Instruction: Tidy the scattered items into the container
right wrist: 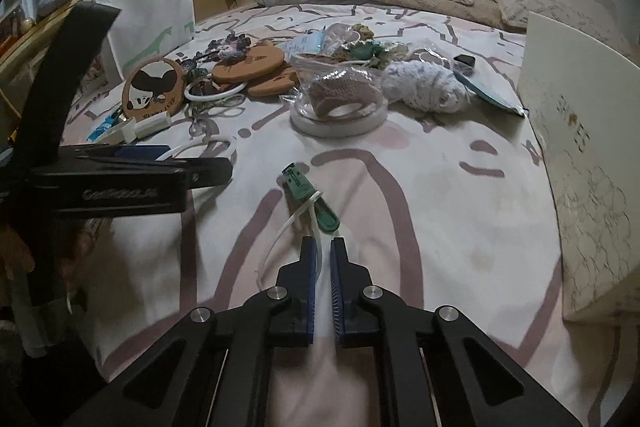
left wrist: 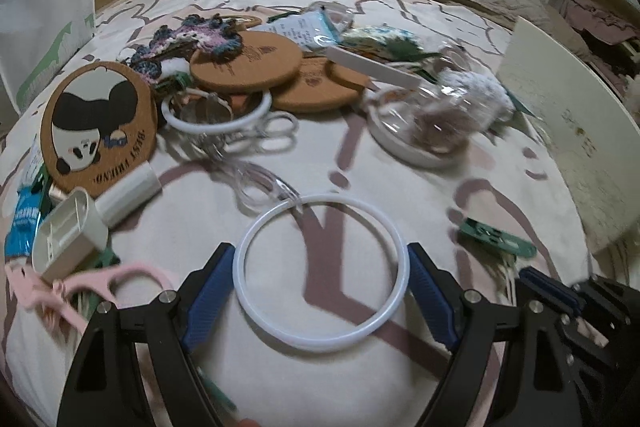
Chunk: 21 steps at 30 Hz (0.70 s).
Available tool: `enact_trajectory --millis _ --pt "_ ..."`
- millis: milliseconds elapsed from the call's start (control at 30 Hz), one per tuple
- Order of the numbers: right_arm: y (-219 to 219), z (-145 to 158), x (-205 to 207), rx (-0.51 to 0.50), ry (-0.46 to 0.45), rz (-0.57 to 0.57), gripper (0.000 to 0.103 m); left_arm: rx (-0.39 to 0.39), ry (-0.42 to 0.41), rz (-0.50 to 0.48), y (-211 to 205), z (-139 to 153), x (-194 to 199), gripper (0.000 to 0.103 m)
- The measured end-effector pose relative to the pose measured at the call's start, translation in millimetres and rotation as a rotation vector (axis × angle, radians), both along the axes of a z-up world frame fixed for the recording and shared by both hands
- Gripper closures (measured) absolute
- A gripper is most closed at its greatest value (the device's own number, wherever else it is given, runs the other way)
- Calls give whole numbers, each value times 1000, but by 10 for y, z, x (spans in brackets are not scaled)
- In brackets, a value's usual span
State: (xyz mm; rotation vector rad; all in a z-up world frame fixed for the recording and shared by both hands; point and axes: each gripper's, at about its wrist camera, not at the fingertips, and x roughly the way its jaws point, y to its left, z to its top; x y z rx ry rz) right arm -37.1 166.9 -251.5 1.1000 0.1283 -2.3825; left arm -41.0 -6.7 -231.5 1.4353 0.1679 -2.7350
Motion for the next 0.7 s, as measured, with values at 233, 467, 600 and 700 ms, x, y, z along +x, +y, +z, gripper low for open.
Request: enact_trajectory --millis 233,467,600,700 --pt "228 68 25 -1 -65 -43 95 28 -19 -70 194 33 249 19" --pt "453 109 -71 -7 -117 -86 95 -26 -37 -98 333 -4 341 19" --pt "436 172 -47 28 -66 -77 95 -34 -36 -81 339 -41 334 18" --pt "424 252 -17 16 0 -76 95 -35 -27 -76 350 -64 332 14"
